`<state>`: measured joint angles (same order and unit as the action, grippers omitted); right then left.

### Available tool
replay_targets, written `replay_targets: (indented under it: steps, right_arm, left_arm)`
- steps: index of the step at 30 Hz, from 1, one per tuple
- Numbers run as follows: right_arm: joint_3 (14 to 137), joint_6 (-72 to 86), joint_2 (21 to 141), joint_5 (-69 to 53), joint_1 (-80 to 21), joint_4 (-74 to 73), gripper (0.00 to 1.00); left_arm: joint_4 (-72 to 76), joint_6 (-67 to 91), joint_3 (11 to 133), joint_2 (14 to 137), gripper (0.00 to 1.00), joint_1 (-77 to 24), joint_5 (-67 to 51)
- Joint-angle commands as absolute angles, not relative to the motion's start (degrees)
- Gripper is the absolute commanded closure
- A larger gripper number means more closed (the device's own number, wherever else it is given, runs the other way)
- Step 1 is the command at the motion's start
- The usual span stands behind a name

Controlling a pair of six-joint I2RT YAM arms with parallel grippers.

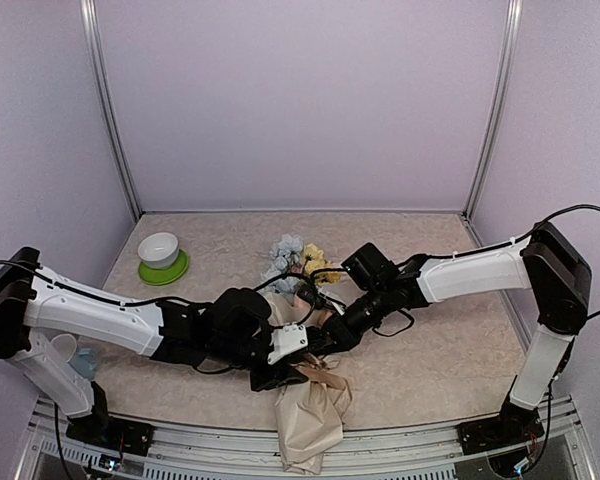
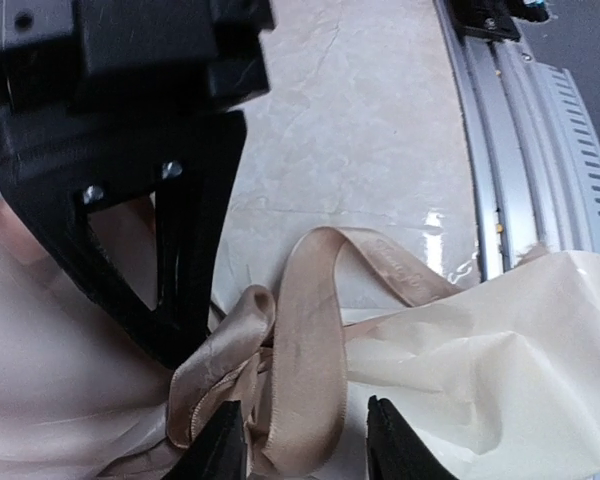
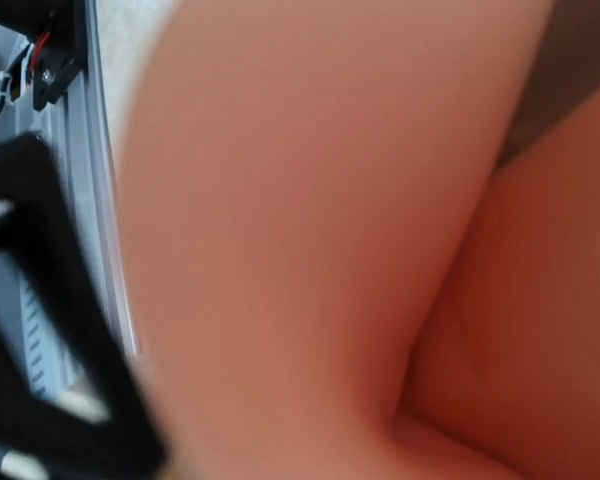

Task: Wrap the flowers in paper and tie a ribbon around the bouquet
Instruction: Cross the half-tied ribbon over the folded bouquet.

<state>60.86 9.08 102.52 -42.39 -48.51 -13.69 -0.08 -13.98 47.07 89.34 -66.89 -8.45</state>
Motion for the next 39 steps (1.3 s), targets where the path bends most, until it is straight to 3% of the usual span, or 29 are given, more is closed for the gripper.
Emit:
replay_targets:
  steps: [1,4,8,15,19,28,32,36,38,39]
  right_arm:
    - [60.0,9.4,100.8,-43.5,-48.1,-12.2,0.91]
    - [59.8,9.6,100.7,-44.1,-48.1,-11.6,0.90]
    - [59.5,9.6,100.6,-44.9,-48.2,-11.6,0.85]
    - [59.4,9.8,100.1,-44.8,-48.2,-11.9,0.76]
    - [58.3,10.5,97.5,-45.5,-48.2,-10.4,0.74]
    - [53.3,15.9,96.2,-44.2,-49.6,-3.1,0.67]
    - [53.7,16.4,97.0,-41.4,-50.6,-3.0,0.74]
    - [53.8,16.9,96.8,-39.6,-50.8,-3.0,0.92]
    - [54.0,17.2,96.5,-38.7,-50.8,-3.7,0.92]
    - [54.2,17.1,96.3,-37.9,-50.8,-4.4,0.87]
  left_arm:
    - [-0.7,-15.0,45.9,84.5,0.56,-67.0,-15.7]
    - [-2.4,-14.9,46.3,86.0,0.56,-67.0,-14.6]
    - [-4.8,-14.4,48.7,89.7,0.73,-66.5,-8.8]
    - [-2.8,-14.2,48.6,90.3,0.84,-66.0,-8.9]
    - [-1.6,-13.3,48.2,90.4,1.00,-65.9,-6.7]
    - [0.5,-11.5,47.5,91.2,1.00,-65.7,-4.3]
    - [0.9,-11.0,47.2,91.0,1.00,-65.8,-5.9]
    - [1.5,-10.5,46.8,90.8,1.00,-65.8,-6.4]
    - [1.8,-10.3,46.6,90.6,1.00,-65.8,-6.9]
    - [1.9,-10.3,46.4,90.5,1.00,-65.8,-7.2]
